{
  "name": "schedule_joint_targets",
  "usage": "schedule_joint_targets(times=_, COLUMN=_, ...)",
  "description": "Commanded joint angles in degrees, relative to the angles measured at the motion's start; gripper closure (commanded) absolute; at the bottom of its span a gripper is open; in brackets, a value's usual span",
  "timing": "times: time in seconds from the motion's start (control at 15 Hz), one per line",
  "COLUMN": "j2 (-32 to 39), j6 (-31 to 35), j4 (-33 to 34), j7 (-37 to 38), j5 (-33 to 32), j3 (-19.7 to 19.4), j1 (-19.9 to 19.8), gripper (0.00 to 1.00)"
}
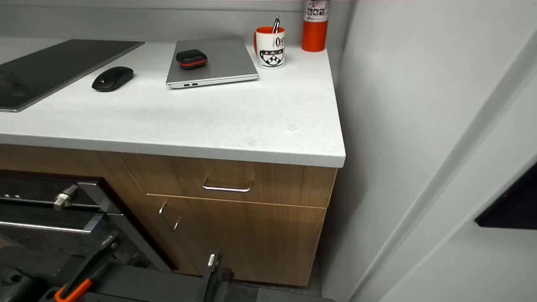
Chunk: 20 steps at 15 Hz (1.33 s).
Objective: Remove the black pen from the white mug
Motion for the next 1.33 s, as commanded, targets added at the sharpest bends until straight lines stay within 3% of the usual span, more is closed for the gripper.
schedule_joint_targets(times=0.0, j2=3.81, j6=11.76, j4=-0.53, j7=0.16, j5=-6.21, j3=-1.7, j1=-5.84, gripper=0.0)
schedule_joint_targets(times=0.2, j2=8.38, j6=22.31, j4=0.42, j7=3.31, j5=-8.29, j3=-3.32, j1=-9.72, gripper=0.0)
schedule_joint_targets(times=0.27, j2=5.65, j6=17.96, j4=-0.47, j7=0.78, j5=-7.05, j3=-3.43, j1=-7.5, gripper=0.0)
schedule_joint_targets(times=0.67, j2=8.38, j6=21.42, j4=0.03, j7=1.48, j5=-7.17, j3=-4.15, j1=-9.03, gripper=0.0)
schedule_joint_targets(times=0.8, j2=9.95, j6=25.38, j4=0.34, j7=4.6, j5=-9.15, j3=-2.7, j1=-10.66, gripper=0.0)
schedule_joint_targets(times=1.07, j2=23.34, j6=35.52, j4=7.41, j7=7.1, j5=-13.05, j3=-3.55, j1=-13.88, gripper=0.0)
schedule_joint_targets(times=1.27, j2=33.01, j6=41.24, j4=14.01, j7=13.28, j5=-19.15, j3=-3.68, j1=-17.23, gripper=0.0)
